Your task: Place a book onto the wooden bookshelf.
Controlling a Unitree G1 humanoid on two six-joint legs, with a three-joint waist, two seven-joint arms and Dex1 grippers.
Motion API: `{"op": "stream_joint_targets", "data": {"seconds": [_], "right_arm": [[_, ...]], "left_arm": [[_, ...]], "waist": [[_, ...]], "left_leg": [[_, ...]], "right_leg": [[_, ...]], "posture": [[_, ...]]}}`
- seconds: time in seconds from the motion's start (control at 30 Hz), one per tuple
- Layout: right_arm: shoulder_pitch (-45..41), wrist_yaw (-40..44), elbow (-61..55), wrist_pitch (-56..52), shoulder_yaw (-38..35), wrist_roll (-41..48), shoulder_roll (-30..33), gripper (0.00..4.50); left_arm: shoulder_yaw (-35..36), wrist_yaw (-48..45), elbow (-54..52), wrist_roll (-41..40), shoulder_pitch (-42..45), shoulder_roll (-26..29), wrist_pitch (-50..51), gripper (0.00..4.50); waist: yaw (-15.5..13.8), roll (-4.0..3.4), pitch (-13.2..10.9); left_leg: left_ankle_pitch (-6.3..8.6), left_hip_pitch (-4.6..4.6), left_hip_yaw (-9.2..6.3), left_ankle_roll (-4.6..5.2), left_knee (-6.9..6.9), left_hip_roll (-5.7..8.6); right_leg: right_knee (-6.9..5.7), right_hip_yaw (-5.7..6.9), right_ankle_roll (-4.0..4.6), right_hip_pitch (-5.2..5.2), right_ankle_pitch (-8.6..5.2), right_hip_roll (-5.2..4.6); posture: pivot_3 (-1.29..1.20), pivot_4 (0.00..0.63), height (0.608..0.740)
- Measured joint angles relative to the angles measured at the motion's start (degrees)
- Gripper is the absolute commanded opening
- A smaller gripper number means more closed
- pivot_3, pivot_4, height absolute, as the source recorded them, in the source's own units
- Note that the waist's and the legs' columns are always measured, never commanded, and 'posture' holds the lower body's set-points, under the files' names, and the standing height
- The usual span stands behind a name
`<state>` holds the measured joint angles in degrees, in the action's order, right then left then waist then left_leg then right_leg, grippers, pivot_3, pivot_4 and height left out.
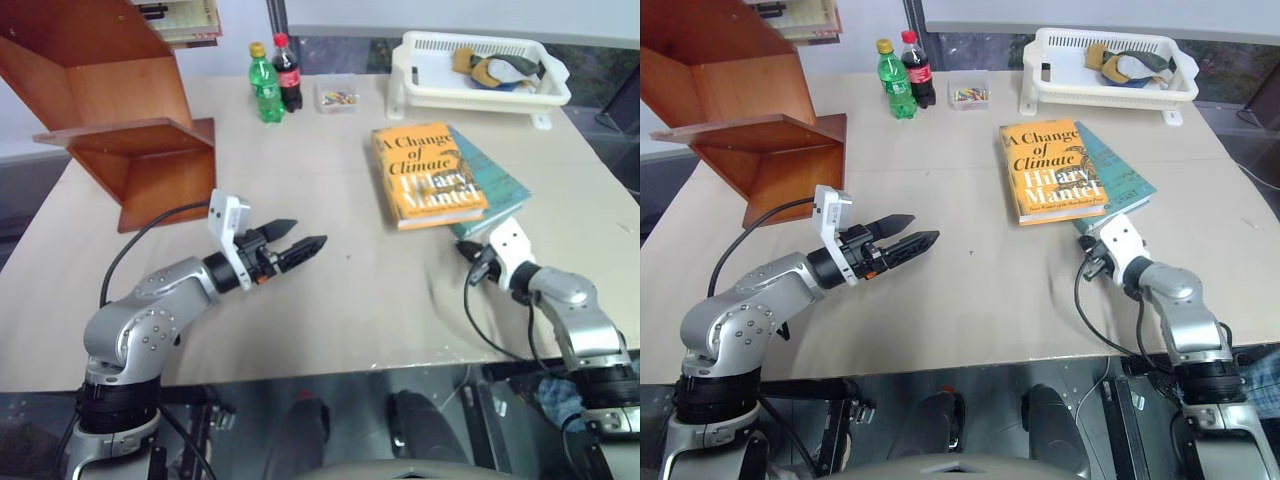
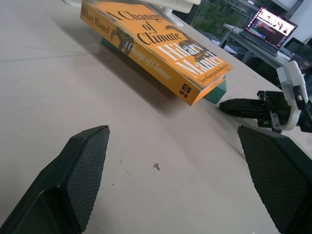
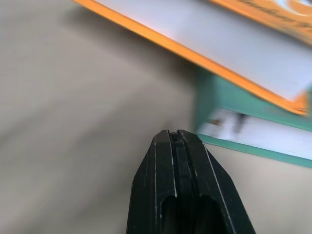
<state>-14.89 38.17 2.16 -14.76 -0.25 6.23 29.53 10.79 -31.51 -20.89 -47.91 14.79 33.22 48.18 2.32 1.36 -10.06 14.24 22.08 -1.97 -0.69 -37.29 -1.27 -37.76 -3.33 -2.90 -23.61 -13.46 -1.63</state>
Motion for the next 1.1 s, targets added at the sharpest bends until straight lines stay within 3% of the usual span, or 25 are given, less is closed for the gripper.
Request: {"op": "stream_joint_targets", "data": {"seconds": [0.4, 0.63, 0.8, 0.9, 0.93, 0.97, 1.03, 1.1], "right_arm": [[1.44, -3.43, -3.49, -2.69, 1.20, 0.27, -1.72, 0.05], [2.75, -4.86, -5.70, -6.80, -0.61, 1.57, -1.72, 2.50], [3.19, -7.30, -6.61, -8.11, -0.90, 1.57, -2.38, 2.50], [3.14, -9.10, -6.33, -8.85, -2.13, 1.48, -2.43, 1.68], [3.03, -9.54, -6.02, -8.88, -2.52, 1.46, -2.42, 1.07], [2.42, -9.95, -5.21, -8.90, -2.81, 1.39, -2.33, 0.89], [1.41, -9.87, -4.20, -8.68, -2.76, 1.18, -2.32, 0.12], [0.21, -9.78, -2.80, -8.46, -2.69, 0.77, -2.25, 0.02]], "left_arm": [[0.00, -1.30, 0.18, 0.63, 0.23, 0.97, -0.01, 4.50], [0.00, -1.50, 0.22, 0.69, 0.69, 1.07, -0.01, 4.50], [-0.03, -1.65, 0.36, 1.42, 0.74, 1.06, -0.03, 4.50], [-0.03, -1.77, 0.37, 1.67, 0.74, 1.00, -0.04, 4.50], [-0.03, -1.77, 0.37, 1.70, 0.74, 0.97, -0.05, 4.50], [-0.04, -1.77, 0.37, 1.75, 0.74, 0.91, -0.06, 4.50], [-0.05, -1.77, 0.37, 1.80, 0.74, 0.86, -0.11, 4.50], [-0.07, -1.77, 0.37, 1.86, 0.73, 0.84, -0.18, 4.50]], "waist": [[-0.12, 0.00, 0.00], [-0.05, 0.00, 0.00], [-0.06, 0.00, 0.00], [-0.10, 0.00, 0.00], [-0.14, 0.00, 0.00], [-0.12, 0.00, 0.00], [-0.02, 0.00, 0.00], [0.06, 0.00, 0.00]], "left_leg": [[0.00, 0.01, -0.02, 0.00, 0.00, 0.00], [0.00, 0.00, -0.02, 0.00, 0.00, -0.01], [0.00, 0.01, -0.01, 0.00, 0.00, 0.00], [0.00, 0.02, -0.01, 0.00, 0.00, 0.00], [0.00, 0.02, -0.01, 0.00, 0.00, 0.00], [0.00, 0.02, -0.01, 0.00, 0.00, 0.00], [0.00, 0.01, 0.00, 0.00, 0.00, 0.00], [0.00, 0.00, 0.00, 0.00, 0.00, 0.00]], "right_leg": [[0.01, 0.03, 0.01, 0.00, 0.00, 0.00], [0.00, 0.02, 0.00, 0.00, -0.01, 0.01], [0.01, 0.01, 0.00, 0.00, -0.01, 0.01], [0.01, 0.01, 0.00, 0.00, 0.00, 0.00], [0.01, 0.02, 0.00, 0.00, 0.00, 0.00], [0.01, 0.02, 0.00, 0.00, 0.00, 0.00], [0.01, 0.01, 0.00, 0.00, -0.01, 0.01], [0.01, 0.00, 0.00, 0.00, 0.00, 0.01]], "posture": [[0.00, 0.150, 0.740], [0.00, 0.150, 0.740], [0.00, 0.150, 0.740], [0.00, 0.150, 0.740], [0.00, 0.150, 0.740], [0.00, 0.150, 0.740], [0.00, 0.150, 0.740], [0.00, 0.150, 0.740]]}}
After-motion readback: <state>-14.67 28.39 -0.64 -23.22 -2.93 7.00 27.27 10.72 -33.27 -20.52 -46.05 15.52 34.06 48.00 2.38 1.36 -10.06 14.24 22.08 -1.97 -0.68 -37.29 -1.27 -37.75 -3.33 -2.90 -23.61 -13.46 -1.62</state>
